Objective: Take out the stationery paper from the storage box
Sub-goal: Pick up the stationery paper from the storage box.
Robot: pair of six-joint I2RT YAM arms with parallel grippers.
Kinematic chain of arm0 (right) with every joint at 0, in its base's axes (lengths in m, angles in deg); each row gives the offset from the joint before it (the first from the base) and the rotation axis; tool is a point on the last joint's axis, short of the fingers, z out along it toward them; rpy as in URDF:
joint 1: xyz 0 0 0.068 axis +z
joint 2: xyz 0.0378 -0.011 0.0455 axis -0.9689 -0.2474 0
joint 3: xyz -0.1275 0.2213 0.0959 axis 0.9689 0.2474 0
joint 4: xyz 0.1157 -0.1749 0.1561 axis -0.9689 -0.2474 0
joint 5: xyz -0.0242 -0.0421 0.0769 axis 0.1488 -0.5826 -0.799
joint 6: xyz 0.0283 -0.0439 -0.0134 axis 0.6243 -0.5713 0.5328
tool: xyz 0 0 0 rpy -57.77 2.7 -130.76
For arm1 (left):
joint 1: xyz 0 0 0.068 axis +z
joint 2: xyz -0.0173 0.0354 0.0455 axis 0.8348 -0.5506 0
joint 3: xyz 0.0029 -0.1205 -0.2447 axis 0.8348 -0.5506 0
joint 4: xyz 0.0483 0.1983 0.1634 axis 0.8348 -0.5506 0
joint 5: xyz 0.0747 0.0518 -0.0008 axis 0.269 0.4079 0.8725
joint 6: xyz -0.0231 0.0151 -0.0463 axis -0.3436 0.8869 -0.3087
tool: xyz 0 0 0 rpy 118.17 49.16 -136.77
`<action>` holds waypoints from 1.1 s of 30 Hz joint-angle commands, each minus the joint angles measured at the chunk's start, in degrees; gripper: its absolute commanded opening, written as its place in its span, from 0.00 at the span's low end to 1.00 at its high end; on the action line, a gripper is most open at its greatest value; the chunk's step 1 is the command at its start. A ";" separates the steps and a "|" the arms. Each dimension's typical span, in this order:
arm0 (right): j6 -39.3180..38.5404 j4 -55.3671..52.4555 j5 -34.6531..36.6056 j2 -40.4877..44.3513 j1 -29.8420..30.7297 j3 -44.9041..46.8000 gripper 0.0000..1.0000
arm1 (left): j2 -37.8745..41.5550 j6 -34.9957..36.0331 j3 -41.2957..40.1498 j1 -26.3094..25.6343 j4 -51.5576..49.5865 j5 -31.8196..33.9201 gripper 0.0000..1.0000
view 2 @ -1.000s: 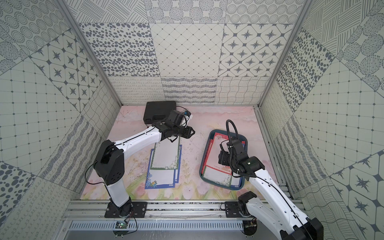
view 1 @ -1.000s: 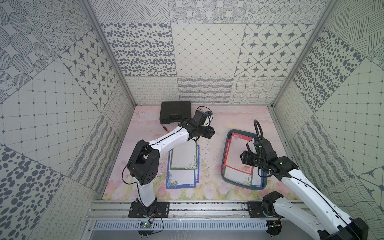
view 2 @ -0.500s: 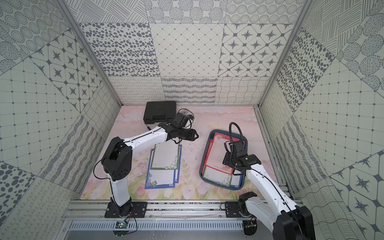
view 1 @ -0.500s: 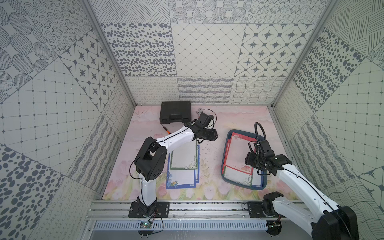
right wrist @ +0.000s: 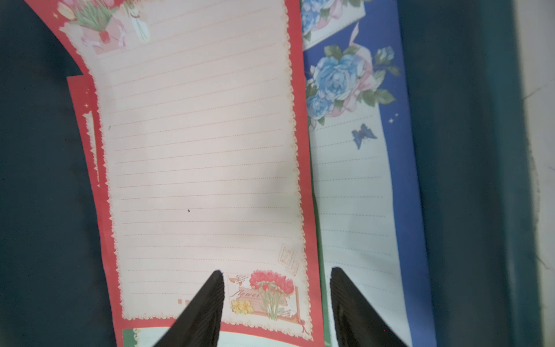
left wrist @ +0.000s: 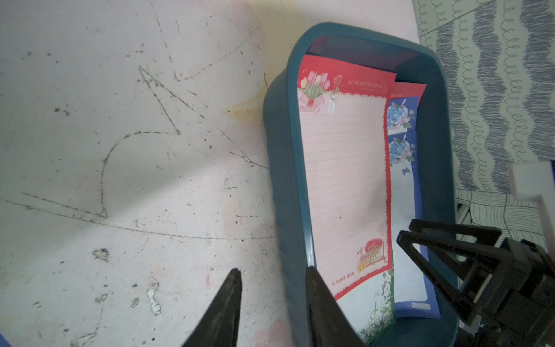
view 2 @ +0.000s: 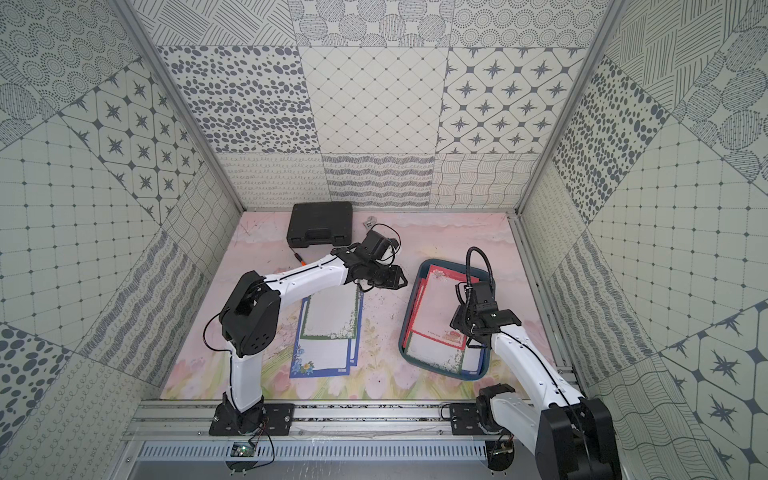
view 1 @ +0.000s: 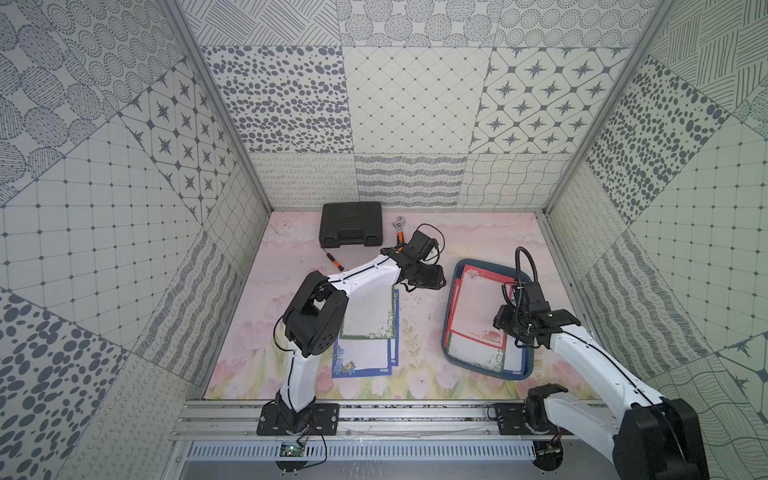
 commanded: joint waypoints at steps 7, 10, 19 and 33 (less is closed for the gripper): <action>0.56 3.94 -2.64 -1.23 -1.49 1.61 0.59 | -1.96 -2.59 1.58 -0.87 -1.75 -4.72 0.36; 0.81 4.38 -3.27 -1.36 -1.86 1.59 0.59 | -2.00 -2.90 1.58 -0.96 -2.20 -5.13 0.36; 0.89 5.88 -5.54 -3.58 -2.50 3.20 0.59 | -2.71 -3.18 1.67 -1.54 -3.31 -6.02 0.36; 0.97 4.66 -6.52 -2.30 -2.66 3.31 0.58 | -3.83 -3.37 2.81 -2.64 -3.58 -6.12 0.35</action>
